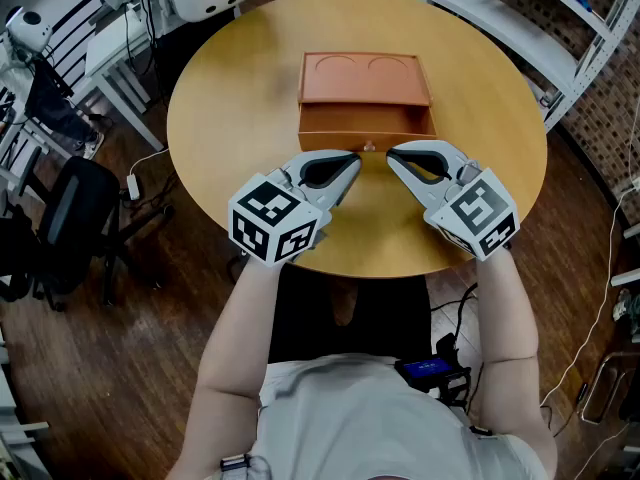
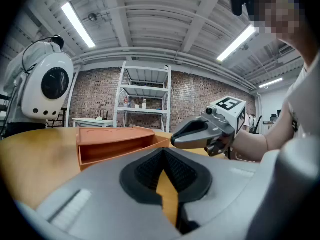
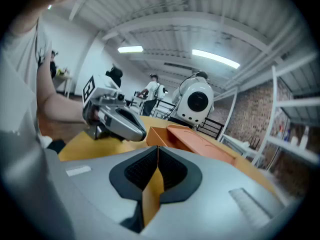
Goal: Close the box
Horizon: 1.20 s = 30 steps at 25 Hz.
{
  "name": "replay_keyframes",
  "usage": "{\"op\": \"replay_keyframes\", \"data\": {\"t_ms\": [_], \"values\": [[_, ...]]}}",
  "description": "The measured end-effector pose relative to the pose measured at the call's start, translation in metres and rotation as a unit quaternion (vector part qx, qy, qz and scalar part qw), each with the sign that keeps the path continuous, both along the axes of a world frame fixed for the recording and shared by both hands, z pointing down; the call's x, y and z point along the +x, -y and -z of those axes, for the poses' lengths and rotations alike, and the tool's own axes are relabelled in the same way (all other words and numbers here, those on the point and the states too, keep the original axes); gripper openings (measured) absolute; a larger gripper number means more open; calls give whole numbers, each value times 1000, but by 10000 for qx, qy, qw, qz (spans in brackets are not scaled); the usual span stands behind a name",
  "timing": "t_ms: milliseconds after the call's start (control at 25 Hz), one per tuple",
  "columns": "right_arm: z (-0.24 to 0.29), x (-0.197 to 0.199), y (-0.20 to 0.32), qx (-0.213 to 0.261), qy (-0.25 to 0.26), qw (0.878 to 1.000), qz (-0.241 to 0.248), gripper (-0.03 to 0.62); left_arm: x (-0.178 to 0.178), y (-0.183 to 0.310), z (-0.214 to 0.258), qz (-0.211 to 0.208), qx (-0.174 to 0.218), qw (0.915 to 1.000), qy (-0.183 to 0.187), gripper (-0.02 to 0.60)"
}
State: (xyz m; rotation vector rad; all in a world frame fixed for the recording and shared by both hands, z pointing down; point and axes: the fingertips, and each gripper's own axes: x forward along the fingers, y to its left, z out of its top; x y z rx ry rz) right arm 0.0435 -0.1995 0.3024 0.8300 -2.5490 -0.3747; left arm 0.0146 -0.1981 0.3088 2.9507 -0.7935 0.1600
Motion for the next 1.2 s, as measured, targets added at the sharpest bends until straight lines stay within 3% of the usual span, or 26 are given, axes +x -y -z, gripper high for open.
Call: {"op": "replay_keyframes", "data": {"t_ms": [120,200,400,600,720,1000,1200], "values": [[-2,-5,20,291,-1068,9938,133,53,-6,4,0,16,6,10000,45,0],[-10,-3,31,276,-1831,9823,287,58,-8,4,-1,12,-6,10000,74,0],[-17,-2,51,224,-3353,9397,633,62,-11,6,0,7,-9,10000,56,0],[-35,-15,57,1125,-4430,8883,444,68,-12,6,-1,1,-9,10000,80,0],[-37,-18,62,1651,-4677,8681,215,98,-12,6,-3,-7,-7,10000,80,0],[-32,-14,77,2065,-4806,8522,-133,120,-11,8,-3,-3,-19,10000,91,0],[-31,-13,94,2279,-4743,8496,-348,119,-12,7,-2,10,-20,10000,83,0]]}}
